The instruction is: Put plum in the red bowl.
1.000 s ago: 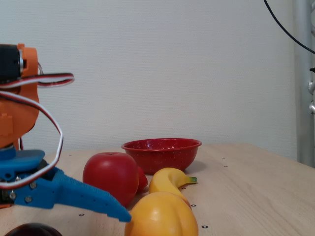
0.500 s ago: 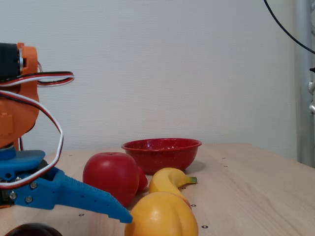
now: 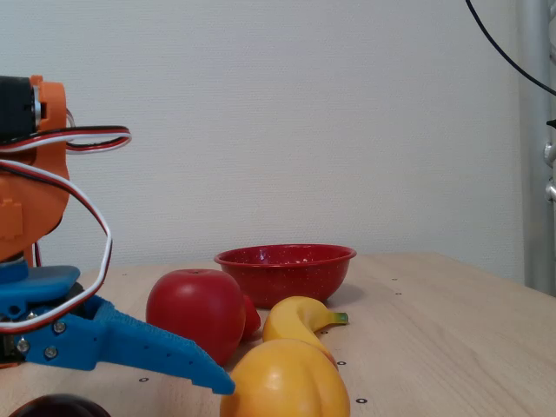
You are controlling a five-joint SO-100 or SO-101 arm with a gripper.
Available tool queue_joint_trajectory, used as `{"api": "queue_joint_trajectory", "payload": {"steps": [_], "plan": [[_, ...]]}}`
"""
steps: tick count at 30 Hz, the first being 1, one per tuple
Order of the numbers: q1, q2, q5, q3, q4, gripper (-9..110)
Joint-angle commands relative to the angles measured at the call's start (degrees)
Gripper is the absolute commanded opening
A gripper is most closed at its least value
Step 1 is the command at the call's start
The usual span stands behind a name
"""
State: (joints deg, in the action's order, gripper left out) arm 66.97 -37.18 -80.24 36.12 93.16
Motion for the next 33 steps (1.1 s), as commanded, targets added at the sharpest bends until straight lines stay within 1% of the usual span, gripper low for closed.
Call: {"api": "queue_joint_trajectory", "payload": {"steps": [1, 6, 21, 23, 28, 33], "plan": [[-0.9, -2.8, -1.1, -4.5, -0.6, 60], [-0.2, -2.8, -2.3, -4.3, -0.7, 58], [0.4, -2.7, -5.3, -4.5, -0.5, 37], [0.4, -2.7, -5.6, -4.5, -0.5, 32], [0.3, -2.8, -5.9, -4.4, -0.8, 26], [0.2, -2.8, -6.0, -4.5, -0.9, 14]]}}
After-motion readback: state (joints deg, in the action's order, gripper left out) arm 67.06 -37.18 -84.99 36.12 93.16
